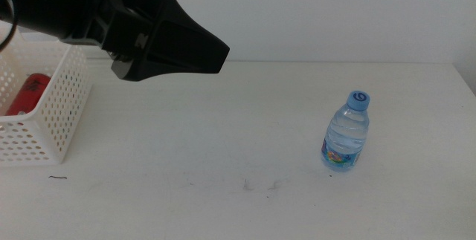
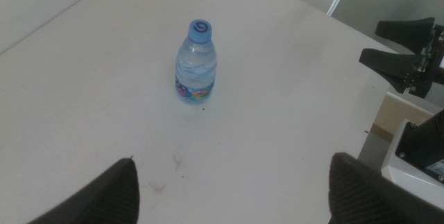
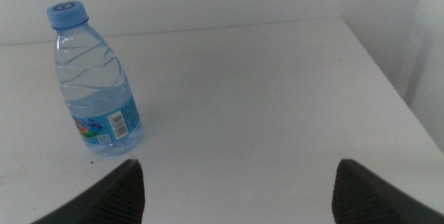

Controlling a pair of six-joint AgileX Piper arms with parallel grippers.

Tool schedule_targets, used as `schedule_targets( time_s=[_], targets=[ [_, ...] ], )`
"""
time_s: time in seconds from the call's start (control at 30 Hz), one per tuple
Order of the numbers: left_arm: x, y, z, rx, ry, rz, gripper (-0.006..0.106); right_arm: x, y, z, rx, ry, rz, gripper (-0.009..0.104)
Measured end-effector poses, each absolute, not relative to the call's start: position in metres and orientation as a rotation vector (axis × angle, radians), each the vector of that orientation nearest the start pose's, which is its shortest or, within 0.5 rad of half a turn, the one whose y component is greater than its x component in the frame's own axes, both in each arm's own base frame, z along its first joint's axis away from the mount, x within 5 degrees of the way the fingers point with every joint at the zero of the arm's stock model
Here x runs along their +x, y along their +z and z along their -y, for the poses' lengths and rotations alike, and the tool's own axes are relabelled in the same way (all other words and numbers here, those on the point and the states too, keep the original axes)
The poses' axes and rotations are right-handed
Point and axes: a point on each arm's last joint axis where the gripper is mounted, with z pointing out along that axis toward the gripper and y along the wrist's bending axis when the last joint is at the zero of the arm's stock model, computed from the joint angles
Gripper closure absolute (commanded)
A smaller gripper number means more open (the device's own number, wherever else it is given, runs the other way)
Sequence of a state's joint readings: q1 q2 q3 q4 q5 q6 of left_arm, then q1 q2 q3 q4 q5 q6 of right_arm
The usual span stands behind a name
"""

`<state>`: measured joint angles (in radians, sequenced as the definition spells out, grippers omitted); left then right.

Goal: Use arms to grab the bottles and put them into the dustbin to the left of the table.

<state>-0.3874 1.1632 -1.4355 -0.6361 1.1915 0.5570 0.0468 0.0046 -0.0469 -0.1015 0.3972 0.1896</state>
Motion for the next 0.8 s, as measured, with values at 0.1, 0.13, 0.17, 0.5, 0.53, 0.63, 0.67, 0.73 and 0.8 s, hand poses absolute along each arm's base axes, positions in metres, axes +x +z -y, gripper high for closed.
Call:
schedule_targets(
  time_s=[0.1, 0.13, 0.17, 0.5, 0.53, 0.63, 0.67, 0.73, 0.8],
  targets=[
    [0.172, 0.455, 0.124, 1.028, -0.726, -2.029, 0.007, 0.051, 0.193, 0.002, 0.067, 0.055, -1.835, 0.005],
    [0.172, 0.455, 0.124, 1.028, -0.726, -2.029, 0.007, 0.051, 0.193, 0.002, 0.066, 0.053, -1.835, 0.005],
    [0.172, 0.455, 0.124, 1.028, -0.726, -2.029, 0.007, 0.051, 0.193, 0.002, 0.065, 0.051, -1.835, 0.005],
    [0.173, 0.456, 0.124, 1.013, -0.721, -2.017, 0.007, 0.051, 0.193, 0.002, 0.061, 0.045, -1.835, 0.005],
    [0.173, 0.456, 0.124, 1.008, -0.719, -2.013, 0.007, 0.051, 0.193, 0.002, 0.061, 0.045, -1.835, 0.005],
    [0.174, 0.456, 0.125, 1.002, -0.717, -2.009, 0.007, 0.051, 0.193, 0.0, 0.092, 0.097, -1.836, 0.005],
    [0.174, 0.456, 0.125, 1.002, -0.717, -2.008, 0.007, 0.052, 0.195, -0.001, 0.105, 0.119, -1.843, 0.005],
    [0.174, 0.456, 0.124, 1.0, -0.714, -2.007, 0.007, 0.054, 0.204, -0.002, 0.123, 0.147, -1.861, 0.005],
    [0.175, 0.457, 0.125, 0.995, -0.715, -2.002, 0.007, 0.059, 0.217, -0.002, 0.127, 0.15, -1.878, 0.005]
  ],
)
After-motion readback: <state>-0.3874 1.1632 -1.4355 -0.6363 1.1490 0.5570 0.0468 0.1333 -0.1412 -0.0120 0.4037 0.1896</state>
